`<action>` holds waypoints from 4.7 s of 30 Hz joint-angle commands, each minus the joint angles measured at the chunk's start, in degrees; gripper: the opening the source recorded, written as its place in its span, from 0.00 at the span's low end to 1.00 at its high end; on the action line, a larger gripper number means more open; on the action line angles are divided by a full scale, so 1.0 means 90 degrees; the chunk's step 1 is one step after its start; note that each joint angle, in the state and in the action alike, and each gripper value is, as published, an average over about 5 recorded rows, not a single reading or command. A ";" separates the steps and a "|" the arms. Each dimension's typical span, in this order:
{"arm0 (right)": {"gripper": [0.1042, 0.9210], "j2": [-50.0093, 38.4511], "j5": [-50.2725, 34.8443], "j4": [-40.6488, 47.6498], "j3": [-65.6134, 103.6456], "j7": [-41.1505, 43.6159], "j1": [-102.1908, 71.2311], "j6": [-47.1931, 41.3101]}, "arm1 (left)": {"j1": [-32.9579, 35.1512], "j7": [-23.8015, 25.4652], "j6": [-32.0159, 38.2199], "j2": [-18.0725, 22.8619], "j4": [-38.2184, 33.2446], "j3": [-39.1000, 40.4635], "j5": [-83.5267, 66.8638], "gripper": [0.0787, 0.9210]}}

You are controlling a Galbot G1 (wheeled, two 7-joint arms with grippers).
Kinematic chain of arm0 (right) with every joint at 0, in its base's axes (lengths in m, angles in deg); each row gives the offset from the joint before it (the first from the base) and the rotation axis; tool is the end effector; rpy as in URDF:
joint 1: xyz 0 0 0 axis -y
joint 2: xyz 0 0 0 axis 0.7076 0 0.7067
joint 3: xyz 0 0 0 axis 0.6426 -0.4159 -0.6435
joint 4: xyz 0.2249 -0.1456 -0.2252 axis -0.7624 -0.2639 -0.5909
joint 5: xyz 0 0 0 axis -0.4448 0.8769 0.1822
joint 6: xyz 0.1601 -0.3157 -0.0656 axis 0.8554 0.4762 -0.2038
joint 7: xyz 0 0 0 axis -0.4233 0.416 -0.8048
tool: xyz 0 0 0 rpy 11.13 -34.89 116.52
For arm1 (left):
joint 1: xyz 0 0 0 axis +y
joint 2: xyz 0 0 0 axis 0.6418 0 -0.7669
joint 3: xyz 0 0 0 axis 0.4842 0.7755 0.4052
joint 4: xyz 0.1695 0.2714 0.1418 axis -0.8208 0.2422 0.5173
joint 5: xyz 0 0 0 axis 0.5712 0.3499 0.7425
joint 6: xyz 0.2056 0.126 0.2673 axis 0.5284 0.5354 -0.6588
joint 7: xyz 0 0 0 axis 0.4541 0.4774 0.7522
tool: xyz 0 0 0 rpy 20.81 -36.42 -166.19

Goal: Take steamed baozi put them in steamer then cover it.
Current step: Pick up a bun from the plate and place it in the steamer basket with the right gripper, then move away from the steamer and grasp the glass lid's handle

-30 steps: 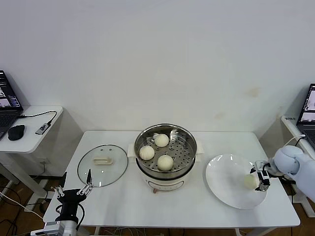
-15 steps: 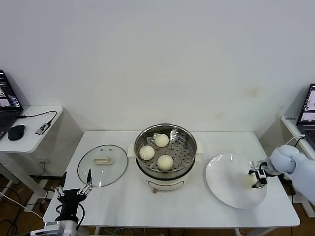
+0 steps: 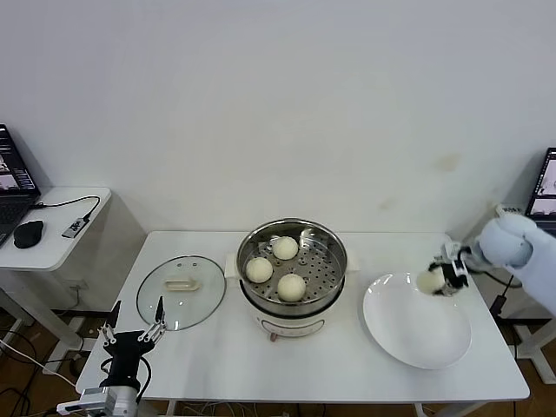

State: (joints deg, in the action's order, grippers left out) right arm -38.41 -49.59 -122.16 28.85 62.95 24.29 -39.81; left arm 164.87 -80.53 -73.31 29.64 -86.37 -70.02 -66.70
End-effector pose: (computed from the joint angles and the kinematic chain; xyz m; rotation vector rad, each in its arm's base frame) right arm 0.4861 -0.1962 -0.1050 1.1039 -1.5695 1.4328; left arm 0.1667 0.0781 -0.3143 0.2020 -3.1295 -0.0596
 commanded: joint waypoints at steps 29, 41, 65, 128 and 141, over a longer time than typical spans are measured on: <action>0.62 0.3396 -0.3540 -0.0133 -0.3026 -0.1948 0.2355 -0.2858 | -0.0055 0.0112 0.0061 0.0076 0.0044 0.0031 -0.0132 0.88; 0.62 0.3469 -0.3093 0.0229 -0.2822 -0.1970 0.1772 -0.2835 | -0.0096 0.0105 0.0063 0.0093 0.0055 0.0000 -0.0128 0.88; 0.88 0.2336 -0.3207 -0.0675 -0.1935 -0.1973 0.2224 -0.2850 | -0.0123 0.0110 0.0058 0.0104 0.0092 0.0030 -0.0105 0.88; 0.88 0.6787 -0.0140 -0.2908 1.2179 -0.5765 -1.1081 0.2585 | -0.2786 0.0381 0.0536 -0.1165 0.3899 0.0682 0.8698 0.88; 0.88 0.6892 0.0081 -0.2857 1.2203 -0.5701 -1.1209 0.2770 | -0.3916 0.0386 0.0569 -0.1013 0.5275 0.1234 0.8850 0.88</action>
State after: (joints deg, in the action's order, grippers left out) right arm 21.89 -50.15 -148.25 136.97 11.85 -74.50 -15.69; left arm 138.90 -77.22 -69.04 20.88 -50.26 -62.46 7.26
